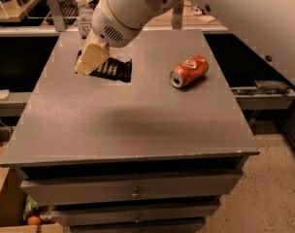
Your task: Move rxbar chocolate near coke can
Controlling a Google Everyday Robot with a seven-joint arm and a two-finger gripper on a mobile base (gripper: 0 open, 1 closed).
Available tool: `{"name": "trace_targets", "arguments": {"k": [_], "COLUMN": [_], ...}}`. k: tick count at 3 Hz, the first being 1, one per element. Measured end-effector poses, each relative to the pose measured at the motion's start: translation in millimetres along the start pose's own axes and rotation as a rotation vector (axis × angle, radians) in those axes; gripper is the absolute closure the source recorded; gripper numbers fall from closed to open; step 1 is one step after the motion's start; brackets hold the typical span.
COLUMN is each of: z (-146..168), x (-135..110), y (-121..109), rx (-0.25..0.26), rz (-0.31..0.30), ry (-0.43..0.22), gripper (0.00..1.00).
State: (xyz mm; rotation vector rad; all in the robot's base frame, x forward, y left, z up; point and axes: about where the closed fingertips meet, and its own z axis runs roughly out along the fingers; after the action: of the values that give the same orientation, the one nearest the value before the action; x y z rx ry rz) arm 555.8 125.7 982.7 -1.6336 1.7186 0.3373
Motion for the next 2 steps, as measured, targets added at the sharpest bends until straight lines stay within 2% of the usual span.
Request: {"name": "trace_targets", "arguments": {"k": [1, 2], "z": [3.4, -5.9], "x": [3.0, 8.4], "y": [2.7, -20.5], "rx": [-0.006, 0.027], "rz": [0.001, -0.043], "ry": [0.007, -0.011], "gripper": [1.0, 1.0]}}
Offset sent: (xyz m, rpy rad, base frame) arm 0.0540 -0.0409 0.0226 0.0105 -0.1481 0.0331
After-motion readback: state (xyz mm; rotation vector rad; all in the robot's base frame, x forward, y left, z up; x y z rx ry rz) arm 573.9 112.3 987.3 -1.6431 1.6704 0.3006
